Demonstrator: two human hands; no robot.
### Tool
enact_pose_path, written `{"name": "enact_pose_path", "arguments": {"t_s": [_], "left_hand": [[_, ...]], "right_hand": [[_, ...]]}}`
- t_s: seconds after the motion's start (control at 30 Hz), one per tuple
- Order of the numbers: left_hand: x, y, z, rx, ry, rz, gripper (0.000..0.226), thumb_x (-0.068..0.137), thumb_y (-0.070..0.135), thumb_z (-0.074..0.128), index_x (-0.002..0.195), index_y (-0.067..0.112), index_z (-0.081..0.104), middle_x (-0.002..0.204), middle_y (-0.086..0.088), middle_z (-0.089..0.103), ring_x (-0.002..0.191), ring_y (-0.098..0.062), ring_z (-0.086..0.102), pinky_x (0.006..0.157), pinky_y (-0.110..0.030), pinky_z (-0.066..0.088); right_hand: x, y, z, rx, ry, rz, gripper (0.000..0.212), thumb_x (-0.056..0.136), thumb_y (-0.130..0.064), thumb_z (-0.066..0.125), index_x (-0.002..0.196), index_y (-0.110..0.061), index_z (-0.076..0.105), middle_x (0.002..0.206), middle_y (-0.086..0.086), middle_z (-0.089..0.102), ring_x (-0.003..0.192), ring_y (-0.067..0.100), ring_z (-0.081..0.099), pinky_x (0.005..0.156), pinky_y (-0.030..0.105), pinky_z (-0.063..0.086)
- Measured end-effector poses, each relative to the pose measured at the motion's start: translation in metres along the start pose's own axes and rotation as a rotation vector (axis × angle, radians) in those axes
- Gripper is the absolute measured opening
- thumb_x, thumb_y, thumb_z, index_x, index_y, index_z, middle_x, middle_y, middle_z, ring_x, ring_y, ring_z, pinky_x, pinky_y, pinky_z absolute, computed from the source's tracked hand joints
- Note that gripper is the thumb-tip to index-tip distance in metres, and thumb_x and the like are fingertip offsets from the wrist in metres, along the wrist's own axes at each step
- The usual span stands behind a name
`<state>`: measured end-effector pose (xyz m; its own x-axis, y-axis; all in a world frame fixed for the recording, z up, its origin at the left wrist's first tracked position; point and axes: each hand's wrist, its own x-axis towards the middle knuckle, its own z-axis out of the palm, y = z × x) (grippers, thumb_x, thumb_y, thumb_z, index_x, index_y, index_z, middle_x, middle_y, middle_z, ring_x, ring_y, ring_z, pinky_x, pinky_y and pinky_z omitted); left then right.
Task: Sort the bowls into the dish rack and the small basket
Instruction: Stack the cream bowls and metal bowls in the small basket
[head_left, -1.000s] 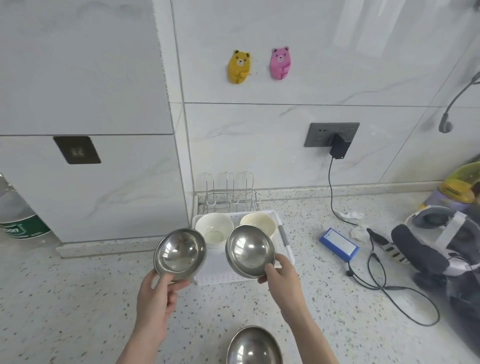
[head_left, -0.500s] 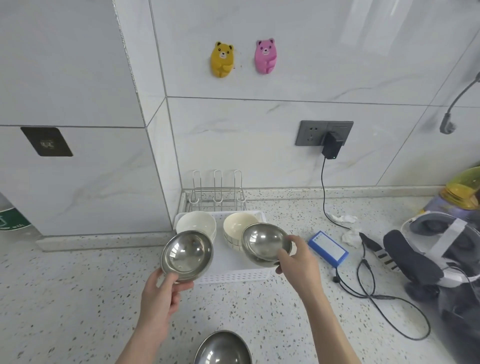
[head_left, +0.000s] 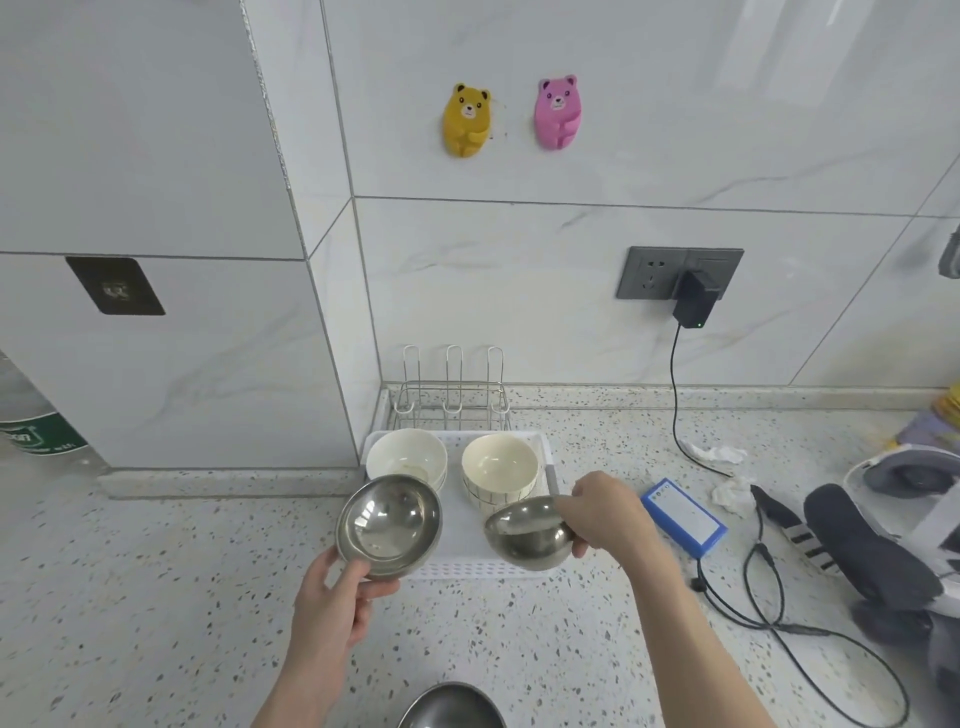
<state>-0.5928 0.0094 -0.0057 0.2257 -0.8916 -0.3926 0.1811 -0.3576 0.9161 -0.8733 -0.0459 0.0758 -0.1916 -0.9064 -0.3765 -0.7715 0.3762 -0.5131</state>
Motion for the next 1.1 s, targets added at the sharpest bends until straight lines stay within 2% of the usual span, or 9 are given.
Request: {"name": "enact_pose_path", "arguments": {"t_s": [0.1, 0.27, 0.4, 0.57, 0.67, 0.77, 0.93, 1.0, 1.1], "left_hand": [[0.002, 0.001, 0.002, 0.001, -0.005, -0.008, 0.037, 0.094, 0.019, 0.059, 0.129, 0.027, 0.05, 0.083, -0.019, 0.076, 0.041, -0.009, 0.034, 0.035, -0.017, 0.028], [0.004, 0.002, 0.004, 0.002, -0.011, -0.016, 0.039, 0.095, 0.014, 0.056, 0.132, 0.021, 0.05, 0.084, -0.021, 0.076, 0.04, -0.01, 0.035, 0.034, -0.017, 0.027], [0.002, 0.002, 0.004, -0.006, -0.016, -0.02, 0.037, 0.095, 0.013, 0.057, 0.131, 0.02, 0.051, 0.082, -0.022, 0.075, 0.043, -0.012, 0.037, 0.034, -0.017, 0.027], [0.0, 0.002, 0.002, 0.003, -0.008, -0.032, 0.035, 0.094, 0.012, 0.057, 0.128, 0.02, 0.053, 0.081, -0.022, 0.075, 0.037, -0.009, 0.037, 0.032, -0.017, 0.027], [0.0, 0.002, 0.001, 0.001, 0.005, -0.047, 0.034, 0.094, 0.011, 0.057, 0.127, 0.02, 0.053, 0.081, -0.022, 0.075, 0.039, -0.01, 0.038, 0.032, -0.017, 0.027], [-0.001, 0.002, -0.001, 0.013, 0.014, -0.057, 0.031, 0.093, 0.01, 0.057, 0.124, 0.014, 0.055, 0.081, -0.022, 0.075, 0.039, -0.011, 0.037, 0.032, -0.017, 0.026], [-0.002, 0.005, -0.007, 0.059, -0.003, -0.091, 0.025, 0.094, 0.016, 0.057, 0.118, 0.008, 0.058, 0.08, -0.021, 0.076, 0.041, -0.012, 0.037, 0.033, -0.016, 0.023], [-0.003, 0.007, -0.008, 0.079, -0.012, -0.102, 0.026, 0.094, 0.02, 0.058, 0.116, 0.007, 0.059, 0.081, -0.019, 0.076, 0.043, -0.013, 0.038, 0.034, -0.016, 0.022], [-0.003, 0.011, -0.01, 0.122, -0.028, -0.116, 0.024, 0.093, 0.023, 0.059, 0.111, 0.007, 0.062, 0.081, -0.018, 0.077, 0.042, -0.012, 0.04, 0.034, -0.015, 0.023]], "right_hand": [[0.011, -0.009, -0.002, -0.083, -0.078, 0.017, 0.013, 0.076, -0.012, 0.045, 0.073, -0.006, 0.056, 0.038, -0.001, 0.059, 0.037, 0.008, 0.047, 0.053, 0.024, 0.042], [0.032, -0.032, -0.004, -0.194, -0.182, 0.029, 0.022, 0.076, -0.006, 0.038, 0.061, -0.01, 0.054, 0.038, 0.002, 0.056, 0.035, 0.011, 0.047, 0.049, 0.023, 0.038], [0.046, -0.044, 0.003, -0.251, -0.23, 0.089, 0.023, 0.082, -0.008, 0.036, 0.068, -0.01, 0.054, 0.034, 0.0, 0.054, 0.032, 0.009, 0.038, 0.047, 0.022, 0.031], [0.063, -0.048, 0.016, -0.213, -0.308, 0.208, 0.026, 0.088, -0.01, 0.039, 0.07, -0.009, 0.057, 0.04, 0.001, 0.056, 0.038, 0.008, 0.041, 0.052, 0.02, 0.031], [0.068, -0.04, 0.029, -0.133, -0.323, 0.243, 0.027, 0.092, -0.01, 0.041, 0.069, -0.008, 0.054, 0.041, 0.001, 0.054, 0.038, 0.009, 0.046, 0.046, 0.018, 0.033], [0.069, -0.033, 0.041, -0.08, -0.291, 0.207, 0.023, 0.093, -0.012, 0.046, 0.074, -0.005, 0.058, 0.052, 0.004, 0.06, 0.042, 0.013, 0.054, 0.047, 0.02, 0.039], [0.06, -0.025, 0.054, -0.074, -0.231, 0.165, 0.019, 0.086, -0.008, 0.048, 0.075, -0.005, 0.063, 0.06, 0.007, 0.07, 0.045, 0.013, 0.06, 0.064, 0.026, 0.053], [0.057, -0.021, 0.057, -0.028, -0.214, 0.186, 0.019, 0.087, -0.006, 0.047, 0.079, -0.003, 0.064, 0.057, 0.006, 0.067, 0.045, 0.015, 0.061, 0.058, 0.023, 0.053], [0.05, -0.019, 0.054, -0.011, -0.128, 0.189, 0.023, 0.09, -0.014, 0.042, 0.079, -0.005, 0.06, 0.048, 0.0, 0.061, 0.04, 0.012, 0.058, 0.046, 0.021, 0.042]]}}
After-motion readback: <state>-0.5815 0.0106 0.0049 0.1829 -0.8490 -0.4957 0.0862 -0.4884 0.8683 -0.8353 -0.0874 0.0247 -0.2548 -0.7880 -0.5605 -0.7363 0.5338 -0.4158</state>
